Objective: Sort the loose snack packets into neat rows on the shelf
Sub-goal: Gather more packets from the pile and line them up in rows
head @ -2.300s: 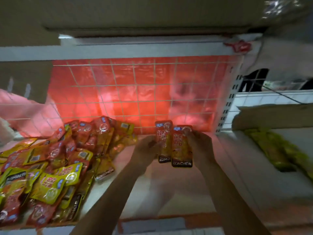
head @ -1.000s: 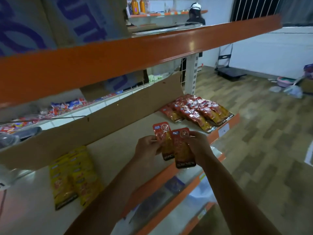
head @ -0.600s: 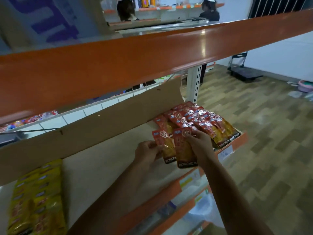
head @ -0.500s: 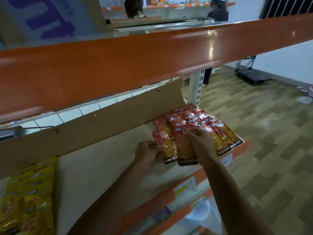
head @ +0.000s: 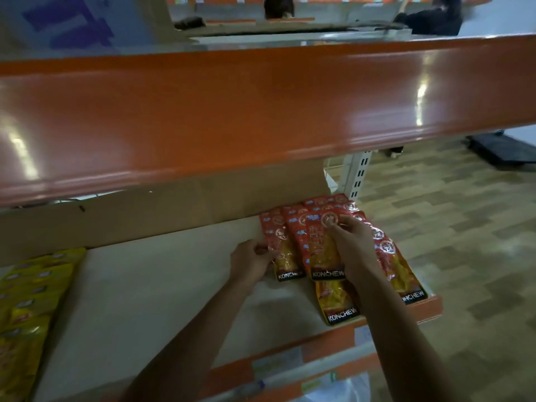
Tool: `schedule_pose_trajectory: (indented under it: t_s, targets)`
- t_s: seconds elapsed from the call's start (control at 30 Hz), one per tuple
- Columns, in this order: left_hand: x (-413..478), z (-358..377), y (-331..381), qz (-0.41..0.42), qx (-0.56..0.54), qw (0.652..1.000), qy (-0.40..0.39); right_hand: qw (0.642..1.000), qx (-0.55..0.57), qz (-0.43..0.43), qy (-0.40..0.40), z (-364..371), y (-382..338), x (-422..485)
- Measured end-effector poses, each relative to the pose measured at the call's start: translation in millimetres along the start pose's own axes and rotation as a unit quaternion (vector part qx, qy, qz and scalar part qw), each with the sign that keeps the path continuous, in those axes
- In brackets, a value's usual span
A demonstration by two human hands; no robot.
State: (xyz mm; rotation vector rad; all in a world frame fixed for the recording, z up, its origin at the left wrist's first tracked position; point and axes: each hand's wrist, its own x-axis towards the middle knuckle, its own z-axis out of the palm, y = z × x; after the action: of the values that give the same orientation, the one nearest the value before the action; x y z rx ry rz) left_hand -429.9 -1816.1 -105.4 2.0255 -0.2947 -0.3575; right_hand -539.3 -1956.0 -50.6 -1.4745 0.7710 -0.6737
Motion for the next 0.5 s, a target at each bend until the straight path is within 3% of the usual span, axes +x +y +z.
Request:
schedule_pose_trajectory:
  t_s: [0.5]
  targets:
    - [-4, 6, 9, 0.013, 0.166, 0.982, 0.085, 0.998, -0.017, 0.009, -0.066, 0, 2, 14]
